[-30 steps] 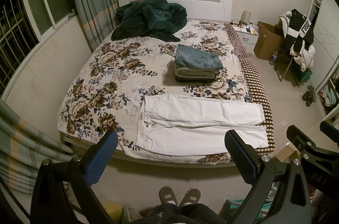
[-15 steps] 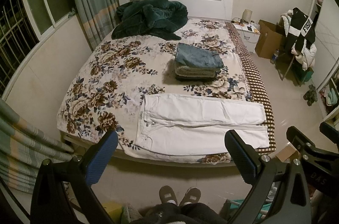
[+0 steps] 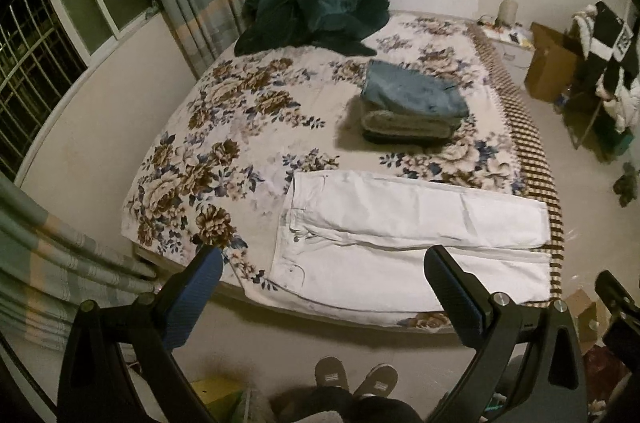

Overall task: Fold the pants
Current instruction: 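Lower both grippers onto the white jeans' leg ends and grasp them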

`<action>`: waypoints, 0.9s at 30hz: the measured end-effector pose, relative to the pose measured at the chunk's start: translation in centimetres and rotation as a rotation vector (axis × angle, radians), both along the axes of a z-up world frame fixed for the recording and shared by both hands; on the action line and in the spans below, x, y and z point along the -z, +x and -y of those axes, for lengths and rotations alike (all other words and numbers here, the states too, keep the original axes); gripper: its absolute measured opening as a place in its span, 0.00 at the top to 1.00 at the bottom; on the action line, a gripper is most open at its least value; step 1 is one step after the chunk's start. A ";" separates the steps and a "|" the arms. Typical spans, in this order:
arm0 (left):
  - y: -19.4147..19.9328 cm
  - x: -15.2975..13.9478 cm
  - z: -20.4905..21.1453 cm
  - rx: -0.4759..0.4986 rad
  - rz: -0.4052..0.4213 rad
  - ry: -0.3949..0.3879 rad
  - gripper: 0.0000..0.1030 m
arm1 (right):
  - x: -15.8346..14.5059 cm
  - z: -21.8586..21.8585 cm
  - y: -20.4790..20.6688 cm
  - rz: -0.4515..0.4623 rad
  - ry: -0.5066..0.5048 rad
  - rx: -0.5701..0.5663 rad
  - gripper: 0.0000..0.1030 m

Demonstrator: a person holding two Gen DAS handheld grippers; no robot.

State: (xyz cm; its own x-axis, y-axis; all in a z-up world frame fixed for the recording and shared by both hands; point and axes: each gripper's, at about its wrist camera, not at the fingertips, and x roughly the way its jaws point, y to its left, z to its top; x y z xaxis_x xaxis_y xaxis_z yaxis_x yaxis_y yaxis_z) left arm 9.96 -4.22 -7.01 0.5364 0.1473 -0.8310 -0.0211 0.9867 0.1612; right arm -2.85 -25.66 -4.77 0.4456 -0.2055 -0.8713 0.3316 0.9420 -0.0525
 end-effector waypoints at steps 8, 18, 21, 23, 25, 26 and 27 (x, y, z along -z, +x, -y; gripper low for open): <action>9.6 7.8 -0.1 -0.083 -0.192 -0.004 0.00 | 10.0 7.0 10.5 -0.121 0.102 0.112 0.00; 27.1 24.0 1.8 -0.250 -0.524 -0.103 0.00 | 26.4 14.0 28.4 -0.315 0.178 0.285 0.00; 31.4 29.4 2.2 -0.313 -0.621 -0.158 0.00 | 31.7 15.7 33.2 -0.376 0.223 0.337 0.00; 34.6 34.2 2.3 -0.378 -0.691 -0.221 0.00 | 35.8 17.2 36.4 -0.419 0.244 0.396 0.00; 37.0 38.2 2.3 -0.439 -0.750 -0.264 0.00 | 39.2 18.6 38.7 -0.452 0.238 0.447 0.00; 37.9 39.7 2.2 -0.464 -0.767 -0.275 0.00 | 40.7 19.0 39.5 -0.467 0.245 0.467 0.00; 38.9 41.2 2.3 -0.488 -0.780 -0.285 0.00 | 42.5 19.7 40.6 -0.485 0.255 0.488 0.00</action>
State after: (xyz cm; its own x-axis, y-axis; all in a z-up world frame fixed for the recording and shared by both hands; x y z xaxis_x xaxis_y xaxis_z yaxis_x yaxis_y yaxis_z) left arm 48.91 -6.48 -48.17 -0.2488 -0.0549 -0.9670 -0.4283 0.9017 0.0590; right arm 37.75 -45.40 -47.31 -0.0931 -0.0461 -0.9946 0.7116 0.6956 -0.0988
